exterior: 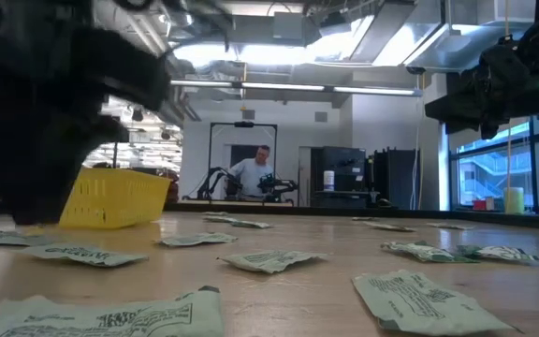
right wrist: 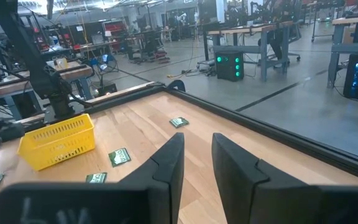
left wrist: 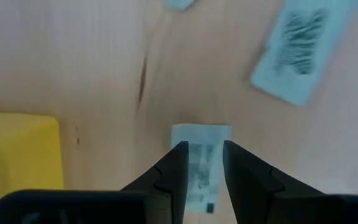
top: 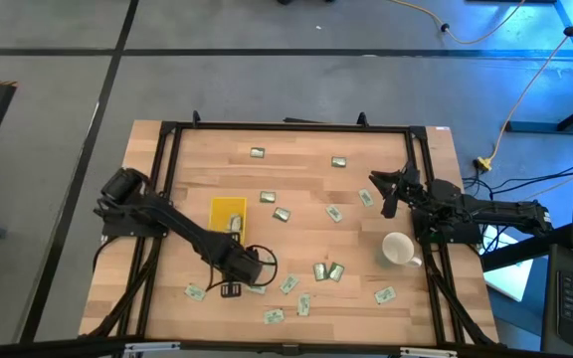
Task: Pick and place Stevia / Truvia into bins
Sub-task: Put the white packet into the yellow bin
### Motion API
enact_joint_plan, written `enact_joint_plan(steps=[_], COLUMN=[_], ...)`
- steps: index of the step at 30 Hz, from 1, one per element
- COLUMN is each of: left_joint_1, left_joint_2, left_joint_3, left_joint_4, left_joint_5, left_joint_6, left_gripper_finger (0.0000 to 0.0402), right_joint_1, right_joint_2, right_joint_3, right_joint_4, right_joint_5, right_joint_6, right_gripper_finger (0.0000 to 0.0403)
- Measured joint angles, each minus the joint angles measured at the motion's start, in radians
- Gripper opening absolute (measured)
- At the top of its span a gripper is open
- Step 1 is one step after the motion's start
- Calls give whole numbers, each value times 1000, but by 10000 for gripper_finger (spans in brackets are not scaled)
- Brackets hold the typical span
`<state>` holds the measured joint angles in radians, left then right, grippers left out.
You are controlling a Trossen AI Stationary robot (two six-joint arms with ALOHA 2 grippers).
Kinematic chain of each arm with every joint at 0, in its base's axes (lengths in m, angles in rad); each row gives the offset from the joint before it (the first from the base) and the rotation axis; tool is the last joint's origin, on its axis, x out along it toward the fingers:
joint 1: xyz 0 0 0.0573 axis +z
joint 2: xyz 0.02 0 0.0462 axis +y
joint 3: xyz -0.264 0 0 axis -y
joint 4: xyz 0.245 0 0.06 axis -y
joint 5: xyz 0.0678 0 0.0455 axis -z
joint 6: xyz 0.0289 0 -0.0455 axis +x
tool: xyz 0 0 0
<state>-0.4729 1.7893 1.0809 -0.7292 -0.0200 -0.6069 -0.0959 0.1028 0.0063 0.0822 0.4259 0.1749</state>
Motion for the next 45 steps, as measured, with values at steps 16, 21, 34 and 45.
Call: enact_joint_plan(steps=[16,21,34,45], left_joint_1=[6,14,86,192], left_joint_2=[79,86,-111,-287], left_joint_3=[6,42,154,153], left_joint_4=[0,-14,-27,-344], left_joint_5=[48,95,137,-301], left_joint_6=[-20,-12,-7,-439], left_gripper_finger=[41,6,3,3], right_joint_1=[0,0,0,0], right_joint_2=[0,0,0,0], right_joint_3=[0,0,0,0], right_joint_4=[0,0,0,0], right_joint_5=[0,0,0,0], right_joint_6=[0,0,-1,0], right_gripper_finger=[87,87,87,87])
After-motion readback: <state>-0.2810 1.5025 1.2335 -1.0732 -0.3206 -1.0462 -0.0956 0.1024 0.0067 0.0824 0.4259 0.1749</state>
